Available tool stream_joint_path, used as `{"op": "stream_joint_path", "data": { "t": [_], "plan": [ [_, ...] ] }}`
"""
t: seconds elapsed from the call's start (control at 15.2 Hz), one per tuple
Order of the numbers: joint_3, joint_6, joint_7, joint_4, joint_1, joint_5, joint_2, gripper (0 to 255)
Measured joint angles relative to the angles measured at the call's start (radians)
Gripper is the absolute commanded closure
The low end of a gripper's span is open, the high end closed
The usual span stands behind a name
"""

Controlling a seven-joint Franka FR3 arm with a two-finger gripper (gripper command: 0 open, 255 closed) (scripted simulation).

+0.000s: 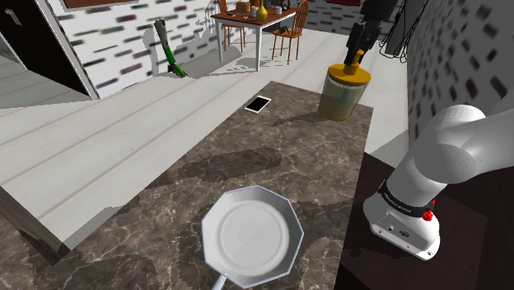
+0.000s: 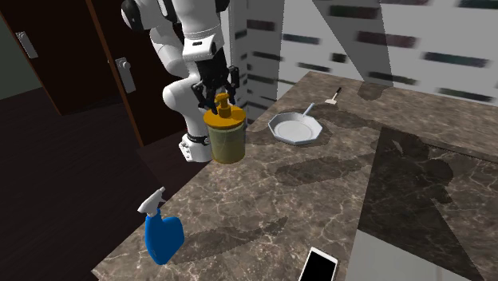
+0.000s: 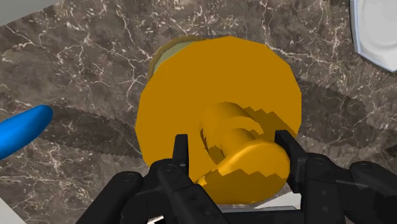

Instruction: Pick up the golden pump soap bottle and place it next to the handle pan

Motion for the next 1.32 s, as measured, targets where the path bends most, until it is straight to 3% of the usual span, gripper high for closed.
{"op": "stream_joint_path", "data": {
  "t": [1.32],
  "plan": [
    [0.020,-0.239,0.026,0.333,0.027,0.030,0.092,255]
  ]
}}
